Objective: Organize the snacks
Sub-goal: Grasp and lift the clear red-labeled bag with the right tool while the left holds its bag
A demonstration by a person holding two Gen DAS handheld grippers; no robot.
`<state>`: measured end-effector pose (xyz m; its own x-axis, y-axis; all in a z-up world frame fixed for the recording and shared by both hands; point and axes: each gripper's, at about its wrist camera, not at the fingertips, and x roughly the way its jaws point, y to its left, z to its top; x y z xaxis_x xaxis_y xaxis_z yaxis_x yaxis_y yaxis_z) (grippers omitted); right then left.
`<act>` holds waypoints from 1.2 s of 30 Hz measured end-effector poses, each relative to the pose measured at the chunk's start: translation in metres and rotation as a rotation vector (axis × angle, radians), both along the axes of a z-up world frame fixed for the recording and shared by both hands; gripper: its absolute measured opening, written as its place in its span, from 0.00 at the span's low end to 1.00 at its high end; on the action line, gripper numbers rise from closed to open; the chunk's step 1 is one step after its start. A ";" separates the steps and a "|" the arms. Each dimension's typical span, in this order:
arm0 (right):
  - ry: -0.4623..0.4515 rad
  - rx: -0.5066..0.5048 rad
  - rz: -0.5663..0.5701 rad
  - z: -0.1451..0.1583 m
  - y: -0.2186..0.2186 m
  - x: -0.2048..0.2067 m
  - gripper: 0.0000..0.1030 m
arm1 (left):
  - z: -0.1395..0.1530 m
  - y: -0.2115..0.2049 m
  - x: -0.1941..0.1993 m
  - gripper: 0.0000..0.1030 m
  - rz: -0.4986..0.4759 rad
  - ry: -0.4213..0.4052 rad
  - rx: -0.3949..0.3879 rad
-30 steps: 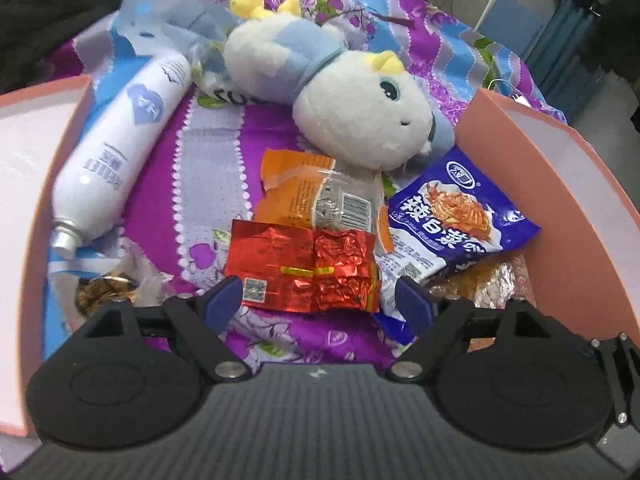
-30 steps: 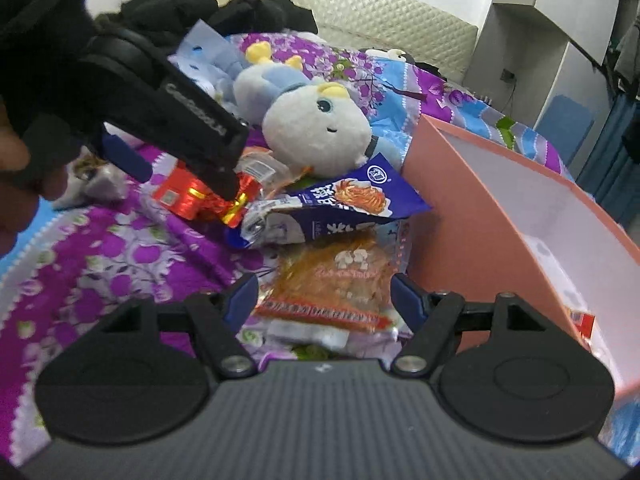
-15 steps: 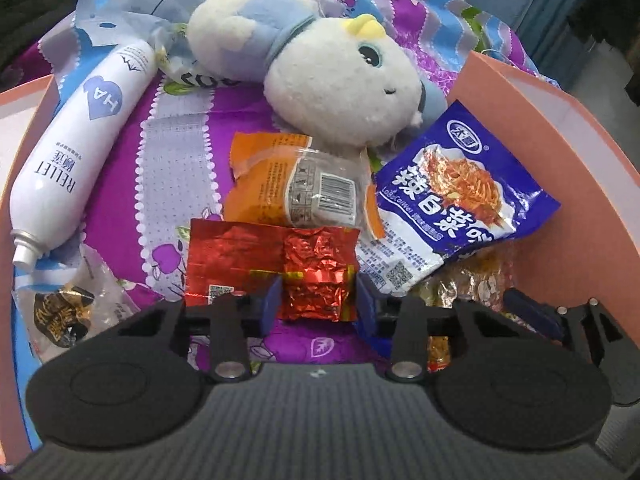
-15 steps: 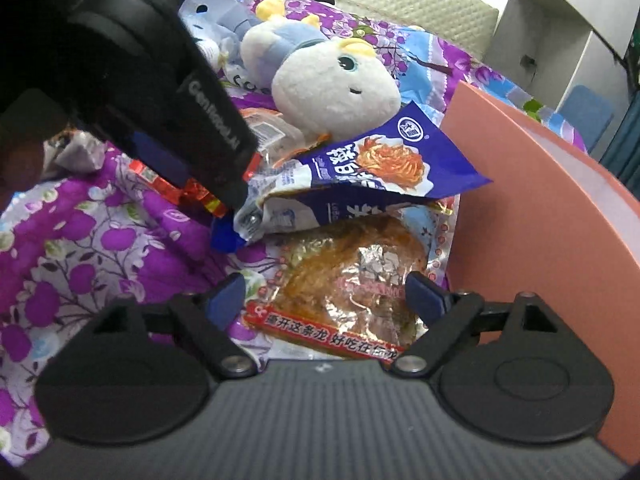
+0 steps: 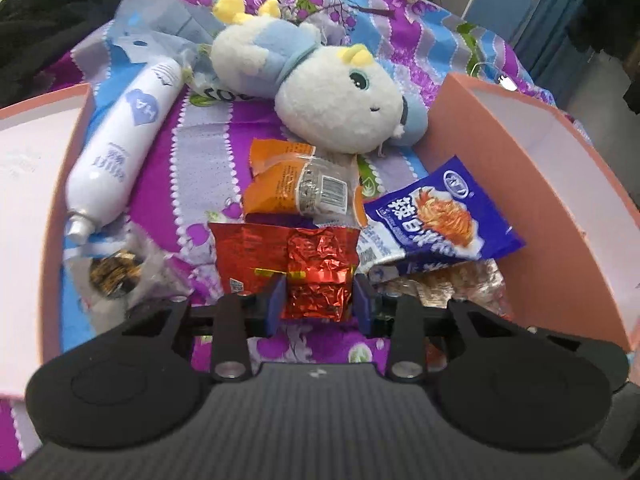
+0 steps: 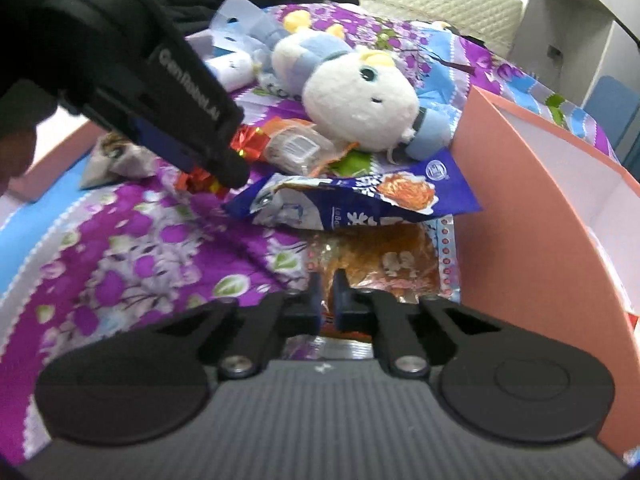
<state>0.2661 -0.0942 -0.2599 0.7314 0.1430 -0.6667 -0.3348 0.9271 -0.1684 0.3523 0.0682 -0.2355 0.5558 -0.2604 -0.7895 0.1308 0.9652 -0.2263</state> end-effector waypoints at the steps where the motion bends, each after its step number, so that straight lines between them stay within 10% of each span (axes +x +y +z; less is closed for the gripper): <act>1: 0.003 0.002 0.009 0.001 -0.001 -0.004 0.03 | 0.003 0.002 -0.005 0.40 0.005 0.000 -0.005; 18: -0.103 0.073 -0.100 0.010 -0.024 -0.051 0.07 | 0.000 0.025 -0.098 0.40 0.098 0.004 0.060; 20: -0.106 0.083 -0.123 0.008 -0.023 -0.047 0.48 | -0.005 0.030 -0.104 0.40 0.112 0.006 0.059; 22: -0.121 0.103 -0.131 0.005 -0.020 -0.043 0.65 | -0.010 0.035 -0.107 0.40 0.134 0.013 0.055; 36: -0.042 -0.010 -0.145 -0.028 -0.009 0.032 0.83 | -0.023 0.054 -0.122 0.40 0.163 0.033 0.017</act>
<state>0.2981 -0.1027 -0.2877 0.7710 0.0273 -0.6363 -0.1901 0.9634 -0.1889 0.2306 0.1227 -0.2589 0.5629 -0.1550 -0.8119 -0.0354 0.9768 -0.2110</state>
